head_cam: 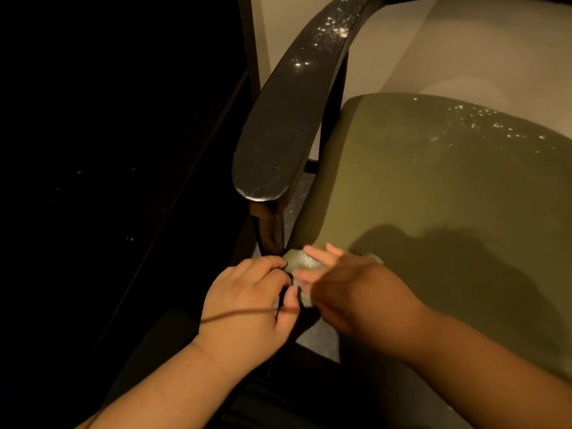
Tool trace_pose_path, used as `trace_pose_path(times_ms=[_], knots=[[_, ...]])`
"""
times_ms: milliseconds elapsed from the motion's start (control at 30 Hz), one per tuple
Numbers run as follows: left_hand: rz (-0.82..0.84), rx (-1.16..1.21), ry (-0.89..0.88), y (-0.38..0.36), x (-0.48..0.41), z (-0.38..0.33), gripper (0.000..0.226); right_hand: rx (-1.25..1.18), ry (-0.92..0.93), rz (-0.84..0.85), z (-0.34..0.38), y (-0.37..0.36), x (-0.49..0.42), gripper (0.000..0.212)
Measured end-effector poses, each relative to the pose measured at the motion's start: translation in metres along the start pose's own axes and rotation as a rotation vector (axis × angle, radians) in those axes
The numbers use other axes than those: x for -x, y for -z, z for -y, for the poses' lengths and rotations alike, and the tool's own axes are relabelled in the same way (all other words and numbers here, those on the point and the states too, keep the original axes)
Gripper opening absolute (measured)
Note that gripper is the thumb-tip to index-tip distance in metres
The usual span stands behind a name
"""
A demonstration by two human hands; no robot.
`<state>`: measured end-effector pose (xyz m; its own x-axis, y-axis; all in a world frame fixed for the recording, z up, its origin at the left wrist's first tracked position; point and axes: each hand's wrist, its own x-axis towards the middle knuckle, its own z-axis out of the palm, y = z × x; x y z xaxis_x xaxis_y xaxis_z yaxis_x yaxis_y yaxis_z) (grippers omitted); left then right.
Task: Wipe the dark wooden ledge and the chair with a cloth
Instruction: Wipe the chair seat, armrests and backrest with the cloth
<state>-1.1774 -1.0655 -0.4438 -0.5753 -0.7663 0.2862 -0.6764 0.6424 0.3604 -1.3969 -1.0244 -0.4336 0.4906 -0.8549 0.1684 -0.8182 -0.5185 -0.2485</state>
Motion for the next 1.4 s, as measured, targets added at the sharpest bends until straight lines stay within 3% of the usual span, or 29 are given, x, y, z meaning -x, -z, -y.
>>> trace_pose_path(times_ms=[100, 200, 267, 333, 433, 533, 667, 800, 967, 1100, 1300, 1400], knots=[[-0.024, 0.107, -0.078, 0.000, -0.007, -0.005, 0.017, -0.006, 0.022, -0.032, -0.013, 0.014, 0.015, 0.025], [0.000, 0.208, -0.145, -0.001, -0.020, -0.018, 0.020, 0.099, -0.336, 0.026, -0.057, 0.031, -0.016, 0.031], [0.053, 0.226, -0.098, -0.006, -0.035, -0.031, 0.033, 0.005, -0.567, -0.061, -0.090, 0.035, -0.032, 0.032], [0.125, 0.198, 0.000, -0.013, -0.055, -0.046, 0.051, -0.054, -0.672, -0.110, -0.095, 0.034, -0.028, 0.036], [0.218, 0.256, 0.208, -0.025, -0.084, -0.064, 0.071, -0.082, -0.512, -0.091, -0.062, 0.030, -0.002, 0.046], [0.227, 0.296, 0.327, -0.035, -0.108, -0.068, 0.074, -0.124, -0.441, 0.017, -0.067, 0.037, 0.016, 0.057], [0.172, 0.242, 0.391, -0.052, -0.134, -0.067, 0.066, -0.029, -0.457, -0.051, -0.127, 0.040, -0.008, 0.044], [0.158, 0.162, 0.424, -0.058, -0.161, -0.068, 0.057, -0.057, -0.624, -0.171, -0.165, 0.053, -0.027, 0.042], [0.102, 0.134, 0.430, -0.069, -0.179, -0.064, 0.053, -0.121, -0.398, -0.150, -0.129, 0.030, -0.015, 0.038], [0.117, 0.192, 0.468, -0.076, -0.191, -0.059, 0.059, -0.061, -0.345, -0.025, -0.166, 0.041, -0.031, 0.039], [0.179, -0.006, 0.461, -0.087, -0.226, -0.077, 0.063, -0.022, -0.608, -0.099, -0.240, 0.064, -0.081, 0.042], [0.166, -0.046, 0.456, -0.091, -0.224, -0.078, 0.063, -0.073, -0.559, -0.140, -0.217, 0.057, -0.063, 0.039]])
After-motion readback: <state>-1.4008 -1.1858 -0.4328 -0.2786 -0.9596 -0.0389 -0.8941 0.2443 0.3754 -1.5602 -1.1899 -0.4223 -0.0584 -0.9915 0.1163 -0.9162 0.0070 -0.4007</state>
